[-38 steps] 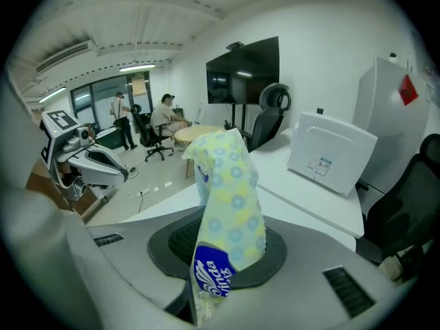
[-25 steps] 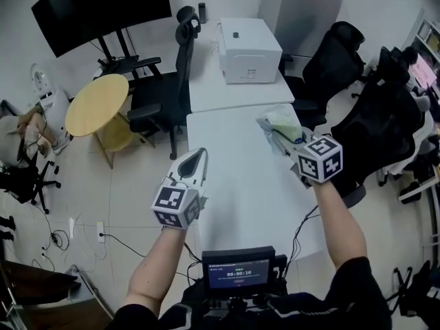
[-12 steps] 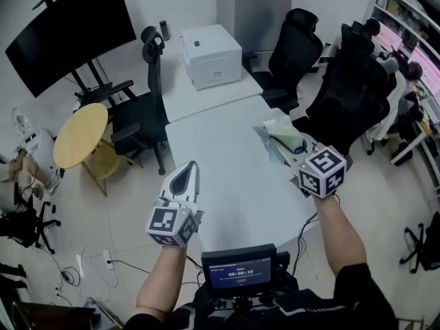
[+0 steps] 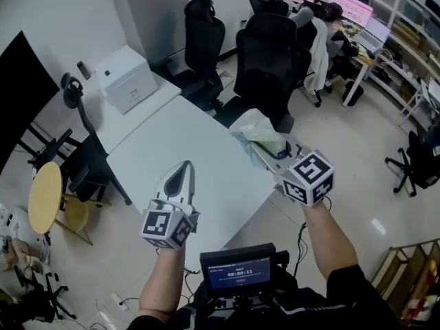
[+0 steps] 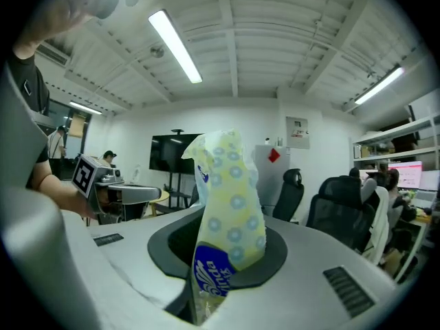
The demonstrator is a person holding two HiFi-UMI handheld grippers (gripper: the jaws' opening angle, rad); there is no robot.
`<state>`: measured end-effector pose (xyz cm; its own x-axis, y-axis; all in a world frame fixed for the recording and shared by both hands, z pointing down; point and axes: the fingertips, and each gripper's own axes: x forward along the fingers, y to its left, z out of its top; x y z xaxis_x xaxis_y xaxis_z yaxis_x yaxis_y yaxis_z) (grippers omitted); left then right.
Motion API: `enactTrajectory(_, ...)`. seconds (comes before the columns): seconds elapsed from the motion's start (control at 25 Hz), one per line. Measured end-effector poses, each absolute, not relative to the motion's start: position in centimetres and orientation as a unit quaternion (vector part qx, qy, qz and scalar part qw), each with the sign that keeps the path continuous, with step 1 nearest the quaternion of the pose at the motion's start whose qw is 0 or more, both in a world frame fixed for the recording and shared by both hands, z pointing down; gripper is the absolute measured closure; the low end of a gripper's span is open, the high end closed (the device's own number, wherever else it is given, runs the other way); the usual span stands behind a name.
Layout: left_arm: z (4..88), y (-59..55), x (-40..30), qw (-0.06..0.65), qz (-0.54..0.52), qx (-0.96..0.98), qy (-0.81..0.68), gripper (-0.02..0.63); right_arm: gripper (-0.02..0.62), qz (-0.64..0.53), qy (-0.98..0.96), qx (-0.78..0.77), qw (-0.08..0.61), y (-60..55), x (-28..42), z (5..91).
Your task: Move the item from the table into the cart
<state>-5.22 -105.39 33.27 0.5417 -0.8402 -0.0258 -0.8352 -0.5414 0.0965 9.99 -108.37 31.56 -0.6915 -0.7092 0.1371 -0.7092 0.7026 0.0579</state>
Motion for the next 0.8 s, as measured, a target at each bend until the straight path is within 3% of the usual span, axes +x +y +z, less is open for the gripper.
enactTrajectory(0.24,33.4,-104.3,11.8,0.044,-0.028,0.923,-0.382,0.606,0.543,0.005,-0.875,0.480,0.064,-102.7,25.7,32.0)
enactTrajectory(0.48,34.0,-99.9,24.0,0.054,-0.031,0.970,-0.234,0.606,0.543,0.006,-0.803,0.595,0.049,-95.2,35.5,32.9)
enactTrajectory(0.8,35.2,-84.0,42.0,0.086,-0.014,0.996,-0.030,0.606,0.543,0.013,-0.665,0.744,0.066,-74.5,49.4,34.1)
